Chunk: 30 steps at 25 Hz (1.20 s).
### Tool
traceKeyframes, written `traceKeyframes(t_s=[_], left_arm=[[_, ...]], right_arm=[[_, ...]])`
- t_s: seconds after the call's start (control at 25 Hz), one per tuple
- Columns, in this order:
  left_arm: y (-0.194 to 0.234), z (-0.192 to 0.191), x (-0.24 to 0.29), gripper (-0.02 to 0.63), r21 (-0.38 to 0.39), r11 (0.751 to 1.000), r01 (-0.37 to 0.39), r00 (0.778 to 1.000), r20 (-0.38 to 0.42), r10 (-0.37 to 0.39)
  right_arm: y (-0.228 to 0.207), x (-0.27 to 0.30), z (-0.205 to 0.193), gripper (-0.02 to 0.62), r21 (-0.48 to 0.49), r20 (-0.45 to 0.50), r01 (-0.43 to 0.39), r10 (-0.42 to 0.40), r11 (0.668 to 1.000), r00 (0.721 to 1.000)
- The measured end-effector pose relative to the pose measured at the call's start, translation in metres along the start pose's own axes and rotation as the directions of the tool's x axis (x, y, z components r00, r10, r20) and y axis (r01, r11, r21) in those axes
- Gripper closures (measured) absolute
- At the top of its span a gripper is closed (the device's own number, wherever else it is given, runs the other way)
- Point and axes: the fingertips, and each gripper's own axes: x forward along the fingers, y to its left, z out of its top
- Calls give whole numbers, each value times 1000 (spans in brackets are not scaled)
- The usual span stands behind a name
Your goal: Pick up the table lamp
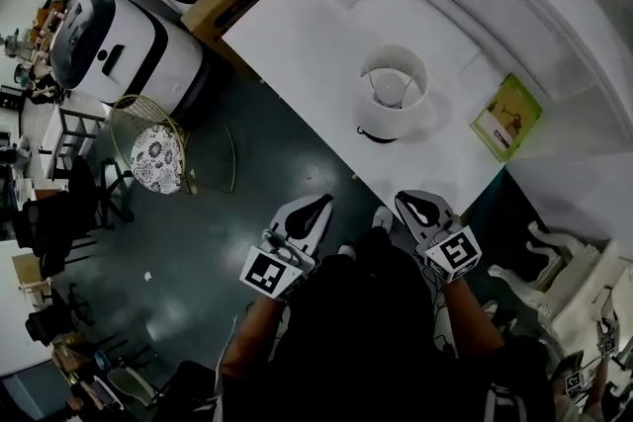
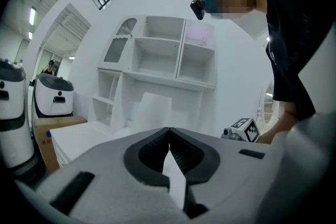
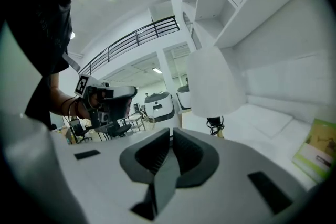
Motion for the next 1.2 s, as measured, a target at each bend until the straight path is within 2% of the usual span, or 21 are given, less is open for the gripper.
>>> traceKeyframes(t_s=[0.08,0.32,0.52,0.72,1.0,1.2], left_arm=[[6,-3,5,588,22,1000,-15,1000,-5,15],[24,-28,19,588,-5,1000,-29,999,-20,28],[31,-49,40,588,-18,1000,8,1000,-29,-9],[36,-68,57,588,6,999,35,999,-27,-34],[51,-96,56,588,12,1000,-22,999,-26,22],[74,-101,49,588,-28,997,-66,998,-5,66]], right_arm=[[-15,7,-3,555,-34,-4,19,-19,999,1000],[-52,31,-17,555,-46,-41,74,-76,996,996],[-80,52,-35,554,-49,-50,135,-137,990,989],[-92,74,-54,554,-62,-51,145,-148,988,988],[-112,80,-82,554,-48,-56,161,-163,986,985],[-130,93,-92,552,-56,-64,203,-206,978,976]])
